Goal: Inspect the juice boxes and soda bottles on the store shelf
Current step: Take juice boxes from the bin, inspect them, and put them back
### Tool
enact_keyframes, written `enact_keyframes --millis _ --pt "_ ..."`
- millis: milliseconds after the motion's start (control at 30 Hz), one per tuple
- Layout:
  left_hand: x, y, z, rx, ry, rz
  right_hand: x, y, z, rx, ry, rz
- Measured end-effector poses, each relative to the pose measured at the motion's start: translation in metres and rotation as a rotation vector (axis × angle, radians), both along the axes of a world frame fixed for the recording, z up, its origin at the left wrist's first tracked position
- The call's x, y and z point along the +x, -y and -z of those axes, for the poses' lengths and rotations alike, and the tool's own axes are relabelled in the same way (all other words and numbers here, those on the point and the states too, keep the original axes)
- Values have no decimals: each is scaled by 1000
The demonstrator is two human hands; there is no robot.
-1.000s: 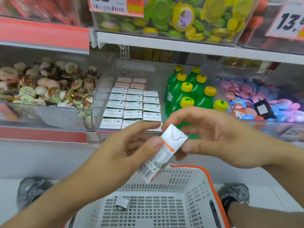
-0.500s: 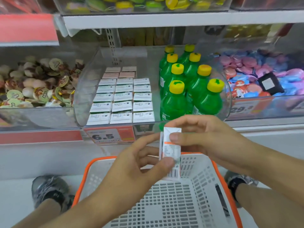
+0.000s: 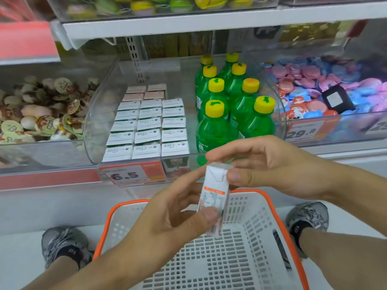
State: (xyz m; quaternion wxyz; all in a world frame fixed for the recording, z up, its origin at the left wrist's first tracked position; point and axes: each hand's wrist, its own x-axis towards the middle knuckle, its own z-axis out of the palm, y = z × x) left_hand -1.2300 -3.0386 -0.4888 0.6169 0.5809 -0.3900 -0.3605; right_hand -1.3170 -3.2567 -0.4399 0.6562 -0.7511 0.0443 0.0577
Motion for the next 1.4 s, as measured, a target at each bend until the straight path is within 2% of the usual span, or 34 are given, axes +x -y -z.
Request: enact_keyframes --millis 100,200,233,300,400,467,633,900,1067,1167,1300,1400 --pt "-2 3 -2 7 39 -33 2 -9 2 -157 37 33" --pt "-4 6 -2 21 19 -72 4 -15 4 -199 118 104" --pt "-4 5 -3 42 63 -69 4 -15 6 -205 139 123" --pt "-4 3 -4 121 309 -116 5 -15 8 -247 167 138" --pt "-3 -1 -5 223 770 -331 6 -20 10 -410 196 140" --pt "-2 -1 -7 209 836 -379 7 -25 11 -428 208 131" --pt "5 -4 -8 162 793 -403 13 -28 14 -193 209 119" --pt "7 -6 -5 76 663 -349 7 -11 8 -65 153 -56" --pt "4 -4 -5 53 581 -338 6 -6 6 -195 174 -90" --pt "2 -3 -5 52 529 -356 5 -6 5 -206 189 -82" --pt "0 -1 -8 13 418 -387 3 -7 5 -178 189 -20" --pt "0 0 -7 -37 331 -437 3 -16 5 -292 179 64"
